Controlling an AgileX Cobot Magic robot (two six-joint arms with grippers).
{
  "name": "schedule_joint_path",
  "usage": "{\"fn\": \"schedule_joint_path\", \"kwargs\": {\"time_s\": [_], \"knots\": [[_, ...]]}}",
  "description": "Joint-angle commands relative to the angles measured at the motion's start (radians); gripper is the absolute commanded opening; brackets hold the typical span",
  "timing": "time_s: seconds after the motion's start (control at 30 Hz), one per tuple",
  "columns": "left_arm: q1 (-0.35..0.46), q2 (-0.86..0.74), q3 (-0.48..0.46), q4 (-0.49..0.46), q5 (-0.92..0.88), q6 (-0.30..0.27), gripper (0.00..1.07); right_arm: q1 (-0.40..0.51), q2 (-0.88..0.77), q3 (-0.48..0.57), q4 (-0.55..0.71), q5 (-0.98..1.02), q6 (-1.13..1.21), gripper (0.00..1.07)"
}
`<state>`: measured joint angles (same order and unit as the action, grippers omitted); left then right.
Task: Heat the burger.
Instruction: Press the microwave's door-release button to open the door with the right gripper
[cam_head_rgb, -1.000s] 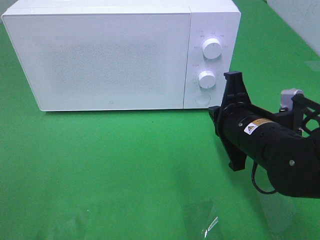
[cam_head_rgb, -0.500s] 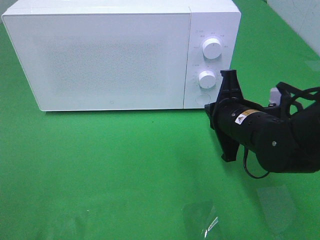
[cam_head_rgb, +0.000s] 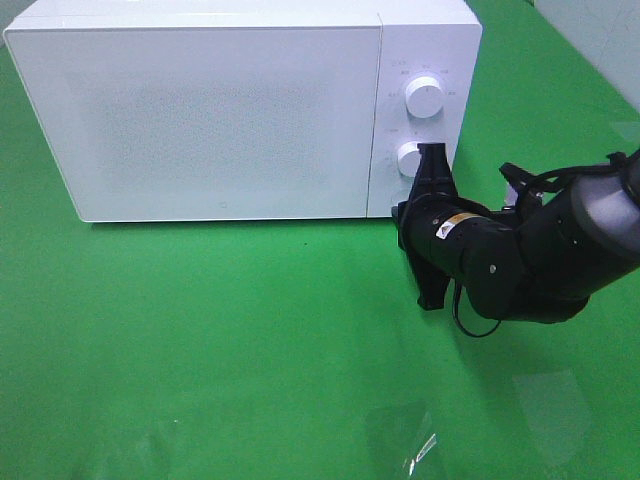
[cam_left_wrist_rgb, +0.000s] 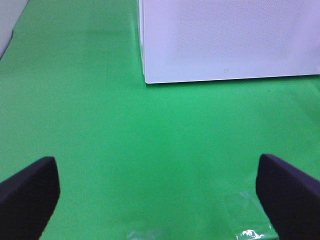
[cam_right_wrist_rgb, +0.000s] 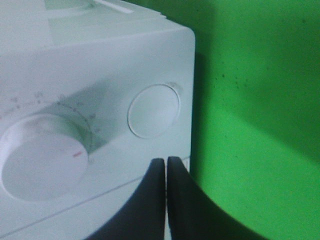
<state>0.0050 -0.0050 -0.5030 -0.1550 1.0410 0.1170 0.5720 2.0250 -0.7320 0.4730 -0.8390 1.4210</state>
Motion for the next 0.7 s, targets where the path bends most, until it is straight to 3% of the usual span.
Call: {"fn": "schedule_joint_path", "kwargs": {"time_s": [0.03, 0.7], "knots": [[0.001, -0.017, 0.0, -0.008, -0.008, -0.002, 1.0, -0.021, 0.006, -0.023, 0.0, -0.008, 0.006, 0.0], [0.001, -0.017, 0.0, -0.008, -0.008, -0.002, 1.0, -0.047, 0.104, -0.128, 0.043, -0.033, -0.009, 0.0]]}}
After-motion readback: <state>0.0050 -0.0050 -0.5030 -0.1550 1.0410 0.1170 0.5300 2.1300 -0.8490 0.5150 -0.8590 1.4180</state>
